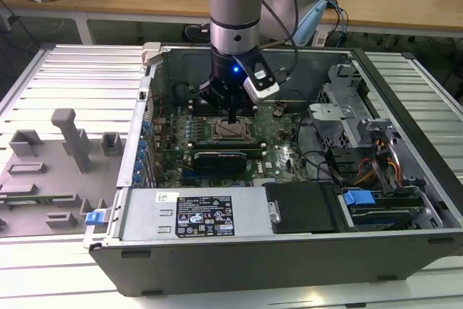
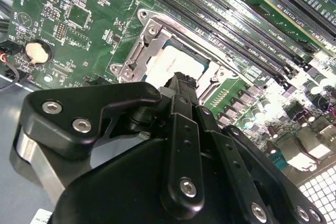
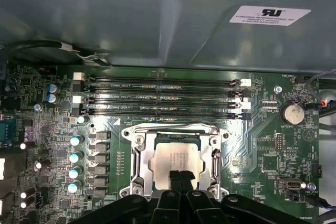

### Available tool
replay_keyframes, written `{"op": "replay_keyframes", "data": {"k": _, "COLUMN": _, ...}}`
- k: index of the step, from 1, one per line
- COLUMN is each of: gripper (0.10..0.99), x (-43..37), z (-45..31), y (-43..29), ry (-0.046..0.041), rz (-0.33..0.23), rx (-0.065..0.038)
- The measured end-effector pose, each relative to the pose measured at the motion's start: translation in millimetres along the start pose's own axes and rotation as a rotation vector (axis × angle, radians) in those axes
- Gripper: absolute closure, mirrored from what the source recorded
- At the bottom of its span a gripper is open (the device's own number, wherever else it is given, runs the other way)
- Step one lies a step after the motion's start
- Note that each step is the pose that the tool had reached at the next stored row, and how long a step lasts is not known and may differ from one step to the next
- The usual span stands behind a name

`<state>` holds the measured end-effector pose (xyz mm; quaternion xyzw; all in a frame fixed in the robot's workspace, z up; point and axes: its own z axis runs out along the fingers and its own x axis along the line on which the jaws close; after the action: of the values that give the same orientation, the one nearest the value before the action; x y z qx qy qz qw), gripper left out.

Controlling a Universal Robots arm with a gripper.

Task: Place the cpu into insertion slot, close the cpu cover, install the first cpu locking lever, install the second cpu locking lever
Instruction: 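Install the first cpu locking lever, then install the second cpu locking lever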

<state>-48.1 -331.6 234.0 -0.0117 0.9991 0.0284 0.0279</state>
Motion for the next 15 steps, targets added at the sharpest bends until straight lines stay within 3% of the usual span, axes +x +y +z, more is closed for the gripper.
{"op": "replay_keyframes", "data": {"k": 10, "gripper": 0.980, "x": 0.0, "z": -0.8, "y": 0.1, "ry": 0.0001, "rz": 0.000, "rx": 0.001}}
{"op": "replay_keyframes", "data": {"k": 13, "gripper": 0.980, "x": -0.6, "z": -11.5, "y": -1.0, "ry": -0.0001, "rz": 0.000, "rx": 0.000}}
{"op": "replay_keyframes", "data": {"k": 15, "gripper": 0.980, "x": -0.6, "z": -12.8, "y": -6.0, "ry": 0.0001, "rz": 0.000, "rx": 0.000}}
